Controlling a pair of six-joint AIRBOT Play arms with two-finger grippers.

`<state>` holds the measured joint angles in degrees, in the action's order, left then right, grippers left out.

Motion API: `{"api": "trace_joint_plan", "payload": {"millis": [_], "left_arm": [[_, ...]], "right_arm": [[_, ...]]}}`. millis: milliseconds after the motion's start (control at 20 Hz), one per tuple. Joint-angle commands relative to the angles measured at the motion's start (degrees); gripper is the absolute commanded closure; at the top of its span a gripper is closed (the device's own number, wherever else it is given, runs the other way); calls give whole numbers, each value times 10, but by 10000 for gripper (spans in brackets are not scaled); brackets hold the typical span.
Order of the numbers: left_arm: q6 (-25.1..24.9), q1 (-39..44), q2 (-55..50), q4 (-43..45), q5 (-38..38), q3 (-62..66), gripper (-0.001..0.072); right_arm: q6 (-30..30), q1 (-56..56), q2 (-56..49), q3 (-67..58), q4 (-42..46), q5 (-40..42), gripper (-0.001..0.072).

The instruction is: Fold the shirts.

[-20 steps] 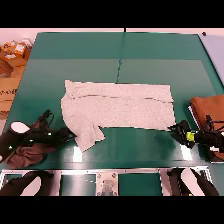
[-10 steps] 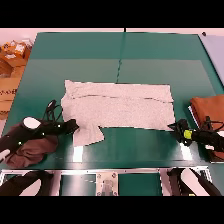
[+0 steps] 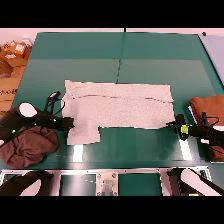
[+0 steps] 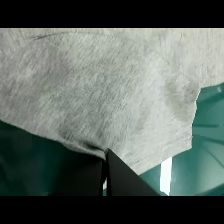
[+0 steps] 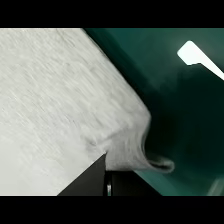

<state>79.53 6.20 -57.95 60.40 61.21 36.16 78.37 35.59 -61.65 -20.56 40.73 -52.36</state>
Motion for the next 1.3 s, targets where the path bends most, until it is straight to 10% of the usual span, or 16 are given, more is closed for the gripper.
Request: {"api": "trace_joint_plan", "payload": {"millis": [0, 550, 1100, 1250], "left_arm": [[15, 0, 30, 61, 124, 28, 688], [14, 0, 63, 59, 66, 144, 687], [-28, 0, -270, 54, -52, 383, 686], [-30, 0, -336, 47, -151, 393, 591]], "right_arm": [[1, 37, 49, -8, 38, -93, 702], [56, 24, 152, -93, 2, -141, 703], [56, -149, -232, -351, -31, 31, 694], [50, -156, -357, -447, -78, 60, 398]]}}
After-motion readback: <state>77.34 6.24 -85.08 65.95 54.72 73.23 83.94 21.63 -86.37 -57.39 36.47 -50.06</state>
